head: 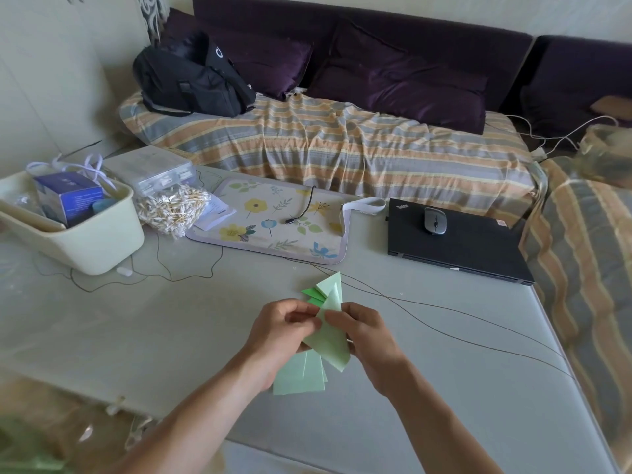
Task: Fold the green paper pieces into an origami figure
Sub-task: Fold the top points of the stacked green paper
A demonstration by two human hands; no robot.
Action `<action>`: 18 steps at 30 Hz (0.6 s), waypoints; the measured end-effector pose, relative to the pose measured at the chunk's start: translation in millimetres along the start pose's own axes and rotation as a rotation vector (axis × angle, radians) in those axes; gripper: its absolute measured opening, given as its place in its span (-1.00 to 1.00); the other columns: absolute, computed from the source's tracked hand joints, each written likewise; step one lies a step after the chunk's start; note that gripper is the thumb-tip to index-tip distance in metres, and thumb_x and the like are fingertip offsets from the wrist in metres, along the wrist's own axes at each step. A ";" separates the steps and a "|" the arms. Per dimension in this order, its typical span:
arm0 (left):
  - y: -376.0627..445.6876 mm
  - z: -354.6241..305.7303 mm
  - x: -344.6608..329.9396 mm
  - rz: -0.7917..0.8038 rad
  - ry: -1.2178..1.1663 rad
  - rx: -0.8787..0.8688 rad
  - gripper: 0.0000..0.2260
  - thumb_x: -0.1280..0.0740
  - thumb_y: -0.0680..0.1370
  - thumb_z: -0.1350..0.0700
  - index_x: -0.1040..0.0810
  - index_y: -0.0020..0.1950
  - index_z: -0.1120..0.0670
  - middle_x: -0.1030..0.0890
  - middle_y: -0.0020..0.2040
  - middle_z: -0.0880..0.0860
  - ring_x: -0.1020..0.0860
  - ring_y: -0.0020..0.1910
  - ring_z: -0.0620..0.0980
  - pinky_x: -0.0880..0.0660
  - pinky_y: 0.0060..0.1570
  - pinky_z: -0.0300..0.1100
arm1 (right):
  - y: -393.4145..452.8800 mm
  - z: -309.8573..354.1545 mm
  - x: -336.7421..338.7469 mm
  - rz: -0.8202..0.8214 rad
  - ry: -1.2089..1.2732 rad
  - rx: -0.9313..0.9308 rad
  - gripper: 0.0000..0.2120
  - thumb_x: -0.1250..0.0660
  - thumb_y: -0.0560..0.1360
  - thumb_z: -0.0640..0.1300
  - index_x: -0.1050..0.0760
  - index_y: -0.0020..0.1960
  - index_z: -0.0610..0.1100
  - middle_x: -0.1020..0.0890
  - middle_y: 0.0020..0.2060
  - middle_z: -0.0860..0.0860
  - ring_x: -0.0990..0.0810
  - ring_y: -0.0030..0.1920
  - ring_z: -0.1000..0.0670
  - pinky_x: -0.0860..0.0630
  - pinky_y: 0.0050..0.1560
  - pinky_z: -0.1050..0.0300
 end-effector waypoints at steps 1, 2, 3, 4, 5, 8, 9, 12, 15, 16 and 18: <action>0.4 0.5 1.3 -0.012 -0.016 0.002 -0.88 -0.44 0.51 0.30 -0.70 -0.01 0.12 -0.72 -0.10 0.15 -0.71 -0.09 0.04 -0.68 -0.05 -0.11 | -0.5 -0.7 -1.9 0.018 -0.007 -0.003 -0.86 -0.43 0.43 -0.02 -0.67 -0.12 -0.09 -0.70 -0.18 -0.09 -0.65 -0.13 -0.08 -0.54 -0.05 0.00; 0.8 1.2 3.2 -0.024 -0.033 0.003 -0.89 -0.46 0.50 0.29 -0.70 -0.02 0.13 -0.72 -0.13 0.13 -0.71 -0.11 0.03 -0.68 -0.02 -0.08 | -1.2 -1.5 -4.8 0.042 -0.020 -0.006 -0.82 -0.44 0.43 0.01 -0.69 -0.10 -0.09 -0.71 -0.16 -0.08 -0.67 -0.12 -0.05 -0.55 -0.05 0.03; 1.1 1.3 4.8 -0.032 -0.045 0.005 -0.90 -0.49 0.49 0.28 -0.70 -0.03 0.13 -0.72 -0.16 0.09 -0.70 -0.14 0.01 -0.68 -0.01 -0.06 | -2.6 -1.0 -8.2 0.065 -0.034 -0.010 -0.78 -0.45 0.42 0.04 -0.70 -0.07 -0.09 -0.73 -0.14 -0.08 -0.68 -0.12 -0.03 -0.55 -0.05 0.06; 1.4 1.4 5.9 -0.036 -0.046 0.008 -0.90 -0.50 0.48 0.27 -0.70 -0.04 0.13 -0.71 -0.19 0.06 -0.69 -0.17 -0.02 -0.68 -0.01 -0.06 | -3.4 -1.1 -10.4 0.078 -0.045 -0.012 -0.78 -0.46 0.42 0.04 -0.71 -0.06 -0.09 -0.74 -0.12 -0.07 -0.69 -0.11 -0.01 -0.56 -0.05 0.09; 1.6 1.4 6.7 -0.037 -0.036 0.009 -0.91 -0.51 0.47 0.26 -0.70 -0.05 0.12 -0.71 -0.22 0.04 -0.69 -0.19 -0.03 -0.68 -0.02 -0.07 | -3.5 -1.2 -10.9 0.080 -0.051 -0.013 -0.81 -0.49 0.44 0.02 -0.71 -0.06 -0.08 -0.74 -0.13 -0.06 -0.69 -0.12 0.00 -0.55 -0.06 0.11; 3.5 1.6 8.8 -0.053 0.018 -0.004 -0.91 -0.49 0.48 0.24 -0.71 -0.10 0.07 -0.69 -0.26 0.00 -0.65 -0.25 -0.07 -0.65 -0.07 -0.14 | -1.8 -2.3 -7.7 0.056 -0.062 -0.018 -0.89 -0.47 0.50 -0.07 -0.71 -0.08 -0.10 -0.73 -0.19 -0.04 -0.67 -0.17 -0.01 -0.53 -0.11 0.12; 4.4 1.2 9.7 -0.062 0.033 -0.015 -0.92 -0.48 0.49 0.23 -0.72 -0.12 0.05 -0.69 -0.27 0.00 -0.62 -0.28 -0.07 -0.63 -0.09 -0.15 | -1.1 -3.3 -6.7 0.052 -0.069 -0.020 -0.85 -0.47 0.48 -0.05 -0.71 -0.07 -0.12 -0.72 -0.19 -0.04 -0.66 -0.18 -0.01 -0.53 -0.13 0.12; 6.7 -1.1 11.7 -0.078 0.060 -0.051 -0.97 -0.50 0.48 0.15 -0.74 -0.14 0.04 -0.63 -0.35 0.00 -0.53 -0.35 -0.06 -0.54 -0.17 -0.19 | -1.8 -5.0 -7.9 0.077 -0.124 -0.023 -0.69 -0.45 0.41 0.04 -0.69 -0.03 -0.19 -0.70 -0.18 -0.07 -0.64 -0.20 -0.01 -0.50 -0.17 0.13; 6.9 -3.2 14.4 -0.099 0.072 -0.078 -0.99 -0.53 0.48 0.13 -0.74 -0.13 0.04 -0.66 -0.37 -0.06 -0.54 -0.39 -0.11 -0.55 -0.20 -0.23 | -2.9 -6.3 -12.0 0.132 -0.164 -0.016 -0.76 -0.44 0.51 -0.03 -0.69 -0.01 -0.22 -0.71 -0.16 -0.08 -0.63 -0.21 0.01 -0.50 -0.18 0.18; 7.3 -3.2 15.3 -0.106 0.073 -0.082 -0.99 -0.54 0.48 0.12 -0.74 -0.13 0.04 -0.67 -0.36 -0.05 -0.56 -0.39 -0.12 -0.57 -0.17 -0.21 | -3.1 -5.4 -13.1 0.145 -0.168 -0.009 -0.77 -0.43 0.52 -0.05 -0.69 0.00 -0.22 -0.72 -0.14 -0.10 -0.64 -0.20 0.01 -0.51 -0.17 0.18; 7.8 -3.3 16.4 -0.112 0.060 -0.083 -0.99 -0.54 0.47 0.13 -0.75 -0.12 0.04 -0.69 -0.34 -0.04 -0.57 -0.38 -0.13 -0.58 -0.19 -0.23 | -2.7 -3.5 -15.3 0.168 -0.181 0.014 -0.72 -0.41 0.48 -0.01 -0.70 0.03 -0.20 -0.74 -0.05 -0.16 -0.66 -0.14 -0.01 -0.54 -0.11 0.13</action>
Point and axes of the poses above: each hand's wrist, its own y-axis towards the middle knuckle, its own x-axis out of the back of the hand, z = x × y, the point moved 9 cm from there along y, towards the middle knuckle
